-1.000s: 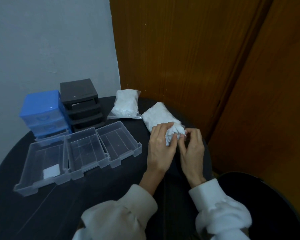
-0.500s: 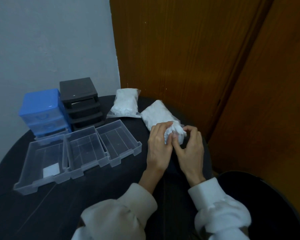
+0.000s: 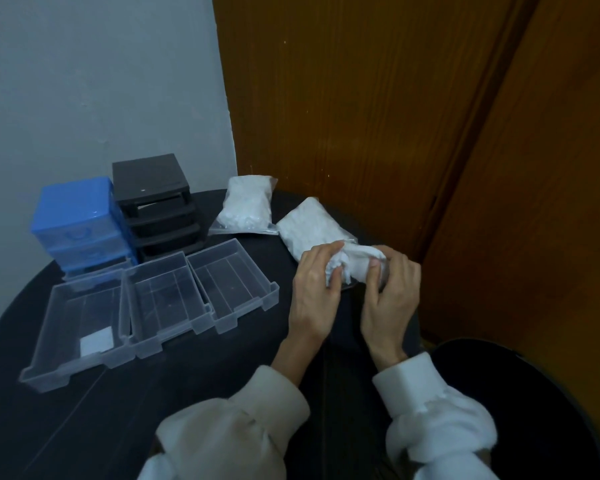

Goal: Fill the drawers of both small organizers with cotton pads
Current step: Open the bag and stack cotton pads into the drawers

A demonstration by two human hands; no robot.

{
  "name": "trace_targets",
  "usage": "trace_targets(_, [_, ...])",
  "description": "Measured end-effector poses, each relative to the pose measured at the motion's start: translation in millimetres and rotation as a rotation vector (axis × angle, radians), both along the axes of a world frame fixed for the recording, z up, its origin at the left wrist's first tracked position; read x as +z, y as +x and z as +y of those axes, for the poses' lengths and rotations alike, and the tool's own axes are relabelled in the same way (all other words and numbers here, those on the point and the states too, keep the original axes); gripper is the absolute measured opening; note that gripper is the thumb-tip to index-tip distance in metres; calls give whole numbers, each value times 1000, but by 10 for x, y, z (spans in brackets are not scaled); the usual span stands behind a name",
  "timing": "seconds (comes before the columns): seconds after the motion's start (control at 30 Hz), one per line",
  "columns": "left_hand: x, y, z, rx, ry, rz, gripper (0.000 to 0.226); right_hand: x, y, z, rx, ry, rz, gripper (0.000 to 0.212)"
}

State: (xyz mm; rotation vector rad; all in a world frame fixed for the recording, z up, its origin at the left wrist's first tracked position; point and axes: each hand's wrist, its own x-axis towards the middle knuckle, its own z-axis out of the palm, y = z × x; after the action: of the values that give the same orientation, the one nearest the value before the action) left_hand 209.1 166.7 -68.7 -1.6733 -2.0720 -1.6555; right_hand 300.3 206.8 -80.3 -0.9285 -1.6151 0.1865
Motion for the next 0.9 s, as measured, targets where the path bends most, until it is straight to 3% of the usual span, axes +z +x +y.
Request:
trace_targets(0.5, [83, -33, -217, -97, -74, -42, 32, 7, -4, 44, 60, -141, 322, 27])
trace_targets(0.6, [186, -251, -397, 19, -60, -22, 33, 37, -36, 29, 94, -161, 310, 26])
trace_targets(0.73, [226, -672, -662, 152, -230, 127, 32, 71, -165, -41, 208, -184, 236, 25])
trace_targets(0.9, [92, -668, -900, 52, -430, 172, 37, 175, -335, -152, 348, -222, 155, 21])
